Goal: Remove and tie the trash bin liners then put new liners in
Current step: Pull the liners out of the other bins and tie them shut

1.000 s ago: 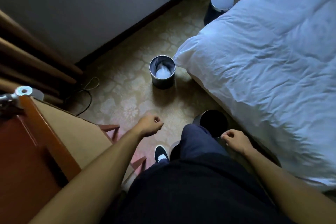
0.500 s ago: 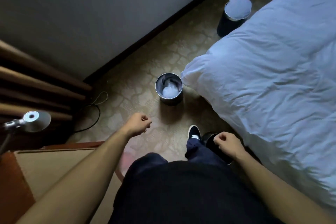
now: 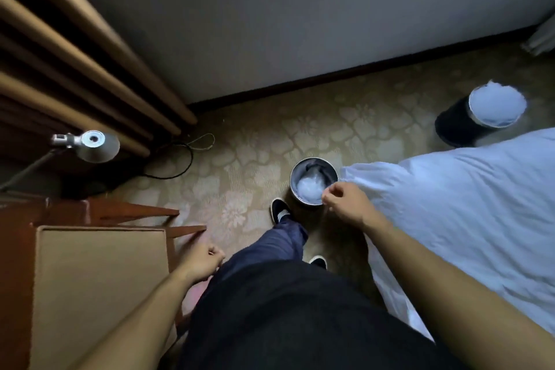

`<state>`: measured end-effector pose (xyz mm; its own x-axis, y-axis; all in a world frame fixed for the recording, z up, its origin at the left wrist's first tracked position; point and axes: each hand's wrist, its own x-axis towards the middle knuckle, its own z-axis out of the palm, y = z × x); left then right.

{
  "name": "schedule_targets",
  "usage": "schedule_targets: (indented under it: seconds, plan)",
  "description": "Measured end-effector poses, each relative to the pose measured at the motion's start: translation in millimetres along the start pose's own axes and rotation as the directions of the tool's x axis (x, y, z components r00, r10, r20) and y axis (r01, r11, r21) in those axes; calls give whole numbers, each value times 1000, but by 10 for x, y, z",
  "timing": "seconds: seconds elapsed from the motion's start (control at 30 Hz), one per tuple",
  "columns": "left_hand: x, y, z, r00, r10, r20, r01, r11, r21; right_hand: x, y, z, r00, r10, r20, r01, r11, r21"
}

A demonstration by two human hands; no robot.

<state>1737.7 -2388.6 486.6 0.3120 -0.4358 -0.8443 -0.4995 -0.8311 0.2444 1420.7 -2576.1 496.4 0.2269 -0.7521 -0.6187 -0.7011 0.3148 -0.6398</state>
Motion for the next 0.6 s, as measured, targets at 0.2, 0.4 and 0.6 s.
schedule_targets:
  seconds: [0.2,0.4,0.6]
  plan:
    - [387,274,-287,999,-12,47,21,980,-197,661,-373,-392,999,32,8,-31,994,-103]
    - [692,733,-666,1000,21,19,-15,951,-308,1062,-548,-859,998,59,-30,-65,967,-248]
    - [808,941,-700,999,-18,-45,0,925,-379,1488,-734,-1216,997,65,46,-41,914,-404]
